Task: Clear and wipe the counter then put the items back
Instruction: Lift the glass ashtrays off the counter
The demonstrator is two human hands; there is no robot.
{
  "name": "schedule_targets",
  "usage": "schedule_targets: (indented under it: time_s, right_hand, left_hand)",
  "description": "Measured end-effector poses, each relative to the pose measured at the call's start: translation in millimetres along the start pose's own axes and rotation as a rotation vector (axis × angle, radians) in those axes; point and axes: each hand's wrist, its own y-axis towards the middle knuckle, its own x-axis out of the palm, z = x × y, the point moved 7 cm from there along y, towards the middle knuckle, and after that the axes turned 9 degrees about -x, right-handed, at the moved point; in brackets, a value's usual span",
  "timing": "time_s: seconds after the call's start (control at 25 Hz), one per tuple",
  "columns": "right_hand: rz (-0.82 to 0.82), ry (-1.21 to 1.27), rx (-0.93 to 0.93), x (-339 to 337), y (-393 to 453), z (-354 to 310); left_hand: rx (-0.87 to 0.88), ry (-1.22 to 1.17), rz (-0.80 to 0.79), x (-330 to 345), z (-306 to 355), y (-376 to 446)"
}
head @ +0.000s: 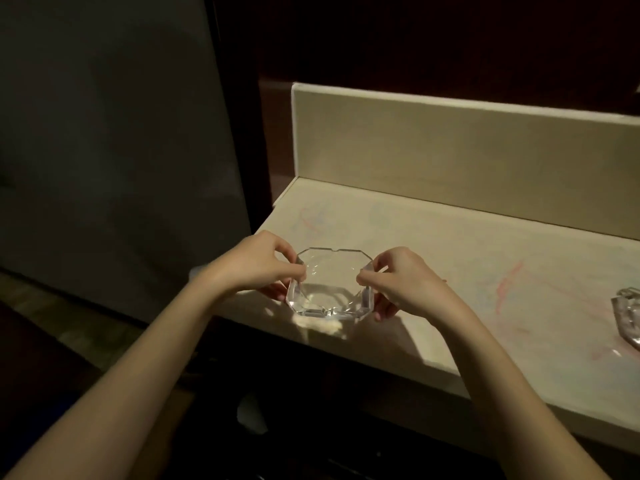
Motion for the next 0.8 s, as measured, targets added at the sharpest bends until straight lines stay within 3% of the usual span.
schedule_targets:
  time_s: [0.36, 0.8]
  right_hand:
    - [-0.128, 0.035, -0.025, 124.5, -47.4, -21.7]
    - [-0.121, 0.015, 0.116, 318.0, -9.4, -48.6]
  left_hand:
    - [-0.128, 0.000, -0.013, -29.6, -118.2, -73.9]
    - [-0.180, 0.021, -0.062, -125.4, -290.9, -54.6]
